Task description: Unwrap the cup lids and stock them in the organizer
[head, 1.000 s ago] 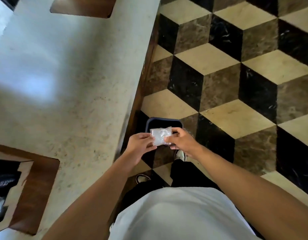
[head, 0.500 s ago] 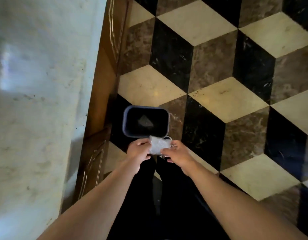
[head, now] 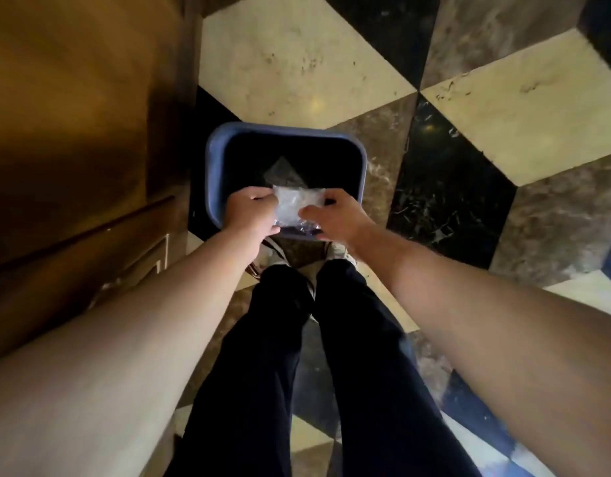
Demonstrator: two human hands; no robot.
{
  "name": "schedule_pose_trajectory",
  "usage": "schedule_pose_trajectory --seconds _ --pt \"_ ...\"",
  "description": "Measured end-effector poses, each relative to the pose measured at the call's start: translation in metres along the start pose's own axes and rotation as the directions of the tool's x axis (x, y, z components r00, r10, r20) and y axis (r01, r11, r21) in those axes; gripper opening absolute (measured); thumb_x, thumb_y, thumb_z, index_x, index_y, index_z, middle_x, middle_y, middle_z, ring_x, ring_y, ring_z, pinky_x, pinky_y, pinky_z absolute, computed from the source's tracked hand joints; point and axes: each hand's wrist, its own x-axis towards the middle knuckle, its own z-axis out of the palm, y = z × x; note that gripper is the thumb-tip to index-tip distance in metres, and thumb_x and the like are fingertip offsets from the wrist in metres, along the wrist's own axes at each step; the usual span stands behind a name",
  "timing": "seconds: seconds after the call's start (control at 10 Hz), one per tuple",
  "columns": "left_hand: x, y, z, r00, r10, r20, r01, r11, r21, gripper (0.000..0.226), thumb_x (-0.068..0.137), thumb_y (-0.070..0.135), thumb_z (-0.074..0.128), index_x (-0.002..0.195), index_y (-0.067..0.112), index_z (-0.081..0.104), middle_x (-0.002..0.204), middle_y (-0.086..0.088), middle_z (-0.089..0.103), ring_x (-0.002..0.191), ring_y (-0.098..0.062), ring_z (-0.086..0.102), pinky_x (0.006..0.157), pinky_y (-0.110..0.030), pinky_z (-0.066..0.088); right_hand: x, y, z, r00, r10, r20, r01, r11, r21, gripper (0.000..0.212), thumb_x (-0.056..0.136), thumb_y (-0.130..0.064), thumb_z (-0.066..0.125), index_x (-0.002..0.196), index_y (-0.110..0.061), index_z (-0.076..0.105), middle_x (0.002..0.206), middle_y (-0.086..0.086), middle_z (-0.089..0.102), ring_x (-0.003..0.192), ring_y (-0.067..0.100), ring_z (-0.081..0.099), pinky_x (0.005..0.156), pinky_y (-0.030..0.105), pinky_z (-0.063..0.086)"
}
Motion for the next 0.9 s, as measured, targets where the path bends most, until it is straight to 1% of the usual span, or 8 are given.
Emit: schedule_pose_trajectory --seconds 0.1,0.2,0.3,0.4,0.5,0.6,0.8,0.9 --pt "0.035 -0.005 0.007 0.999 -0.009 0.051 0.007 0.999 0.043 0.026 0.101 0.016 0.055 0.124 0.013 0.066 0.110 -0.012 0.069 0.100 -0.027 0.066 0.078 -0.038 0.057 0.036 0.002 0.009 1.000 0.009 0.009 -0.009 1.000 -0.023 0.076 0.063 -0.042 0.082 0.132 -0.025 0.054 0.096 -0.011 0.066 0.084 0.014 0.070 0.080 0.042 0.063" --pt "0.052 -0.006 0.011 0.997 0.024 0.070 -0.031 0.995 0.095 0.031 0.100 0.020 0.058 0.130 0.016 0.064 0.100 -0.001 0.066 0.090 -0.019 0.062 0.085 -0.038 0.053 0.051 0.007 0.010 1.000 0.006 0.011 -0.006 1.000 -0.026 0.099 0.056 -0.050 0.083 0.144 -0.025 0.045 0.104 -0.012 0.064 0.096 0.017 0.067 0.091 0.044 0.059" --pt "0.063 -0.007 0.014 0.995 0.070 0.074 -0.080 0.985 0.150 0.038 0.100 0.024 0.060 0.137 0.017 0.061 0.120 -0.005 0.064 0.112 -0.023 0.059 0.108 -0.044 0.048 0.057 0.008 0.008 1.000 0.007 0.023 -0.006 0.999 -0.040 0.127 0.042 -0.063 0.079 0.154 -0.029 0.031 0.133 -0.002 0.062 0.116 0.021 0.063 0.103 0.044 0.051" --pt "0.061 -0.006 0.011 0.995 0.081 0.052 -0.090 0.978 0.188 0.044 0.100 0.027 0.060 0.143 0.018 0.056 0.138 -0.009 0.060 0.126 -0.028 0.055 0.111 -0.047 0.046 0.053 0.005 0.004 1.000 0.022 0.008 -0.021 0.998 -0.059 0.124 0.043 -0.066 0.075 0.154 -0.031 0.030 0.137 -0.001 0.060 0.119 0.021 0.061 0.105 0.042 0.049" --pt "0.049 -0.002 0.003 0.995 0.097 0.035 -0.102 0.967 0.232 0.050 0.099 0.031 0.059 0.148 0.020 0.050 0.148 -0.007 0.055 0.131 -0.029 0.053 0.111 -0.046 0.046 0.038 -0.002 -0.006 0.999 0.038 -0.022 -0.040 0.996 -0.079 0.107 0.058 -0.060 0.073 0.153 -0.031 0.033 0.137 0.001 0.058 0.118 0.024 0.059 0.105 0.043 0.049" --pt "0.037 0.002 -0.004 0.992 0.116 0.047 -0.124 0.958 0.259 0.052 0.100 0.032 0.058 0.149 0.020 0.048 0.151 -0.007 0.052 0.135 -0.029 0.051 0.112 -0.043 0.043 0.024 -0.010 -0.014 0.999 0.037 -0.023 -0.038 0.996 -0.077 0.097 0.068 -0.054 0.071 0.154 -0.029 0.034 0.140 0.004 0.055 0.118 0.024 0.057 0.106 0.041 0.048" --pt "-0.011 0.018 -0.034 0.976 0.192 0.103 -0.218 0.879 0.424 0.057 0.099 0.036 0.056 0.153 0.020 0.044 0.157 -0.005 0.046 0.140 -0.029 0.046 0.096 -0.030 0.034 -0.033 -0.039 -0.027 1.000 -0.014 -0.005 0.012 0.980 -0.198 0.082 0.084 -0.046 0.068 0.155 -0.025 0.033 0.148 0.007 0.047 0.126 0.028 0.053 0.107 0.039 0.045" --pt "-0.058 0.037 -0.061 0.968 0.219 0.125 -0.252 0.812 0.526 0.059 0.097 0.041 0.055 0.152 0.020 0.044 0.155 -0.007 0.047 0.137 -0.032 0.048 0.099 -0.034 0.040 -0.089 -0.067 -0.034 0.999 -0.054 -0.007 0.050 0.964 -0.260 0.082 0.087 -0.044 0.067 0.156 -0.023 0.029 0.145 0.008 0.051 0.125 0.028 0.054 0.097 0.031 0.044"
